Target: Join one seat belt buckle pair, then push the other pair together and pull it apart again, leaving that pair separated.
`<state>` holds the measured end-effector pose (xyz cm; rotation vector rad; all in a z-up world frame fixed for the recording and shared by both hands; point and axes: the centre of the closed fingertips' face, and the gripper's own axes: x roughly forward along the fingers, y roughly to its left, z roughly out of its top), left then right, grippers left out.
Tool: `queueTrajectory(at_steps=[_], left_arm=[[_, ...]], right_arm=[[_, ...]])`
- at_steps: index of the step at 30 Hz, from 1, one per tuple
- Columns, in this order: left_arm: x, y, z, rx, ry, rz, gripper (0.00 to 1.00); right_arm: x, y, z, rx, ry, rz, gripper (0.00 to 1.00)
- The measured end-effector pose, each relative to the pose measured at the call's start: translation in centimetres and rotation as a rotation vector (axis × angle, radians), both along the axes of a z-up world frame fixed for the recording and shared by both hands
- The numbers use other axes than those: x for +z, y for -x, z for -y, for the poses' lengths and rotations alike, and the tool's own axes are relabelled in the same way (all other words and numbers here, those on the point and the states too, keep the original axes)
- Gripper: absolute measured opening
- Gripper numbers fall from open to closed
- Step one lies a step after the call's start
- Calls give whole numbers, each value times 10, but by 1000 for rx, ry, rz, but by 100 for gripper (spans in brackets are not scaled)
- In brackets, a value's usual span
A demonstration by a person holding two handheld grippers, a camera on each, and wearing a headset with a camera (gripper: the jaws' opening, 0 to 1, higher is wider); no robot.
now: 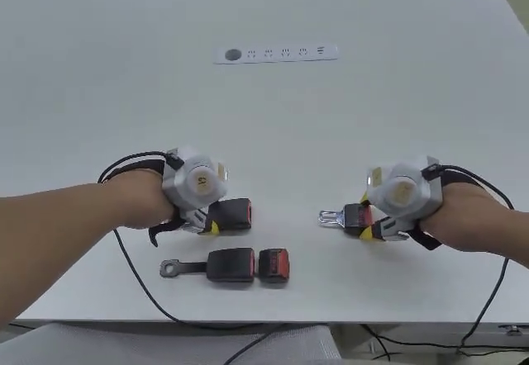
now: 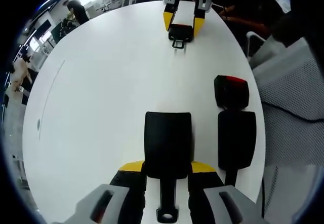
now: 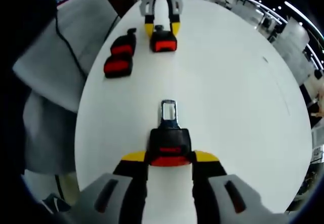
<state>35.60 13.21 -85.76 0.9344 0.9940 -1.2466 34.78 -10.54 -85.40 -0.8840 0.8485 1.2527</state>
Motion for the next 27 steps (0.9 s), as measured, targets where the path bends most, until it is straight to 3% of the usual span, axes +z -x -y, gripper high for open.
queueTrajectory(at_steps=[11, 16, 18, 20, 22, 23, 27], left_arm=[[0, -1, -1, 32, -20, -4, 31], [1, -1, -3, -4, -32, 27, 37], [4, -1, -2, 6, -19, 33, 41], [9, -2, -3, 24, -7, 44, 42], [16, -5, -3, 57, 24, 63, 43], [21, -4, -4, 81, 52, 61, 43], [34, 4, -13, 115, 98, 61, 48]], right_arm=[[-1, -1, -1, -9, -2, 14, 34], [2, -1, 1, -25, -18, 26, 36], [3, -4, 3, -72, -39, 28, 40], [7, -5, 4, -71, -47, 49, 42], [11, -1, 2, -122, -90, 23, 42], [15, 0, 3, -123, -97, 33, 42], [29, 7, -2, -159, -149, 38, 45]])
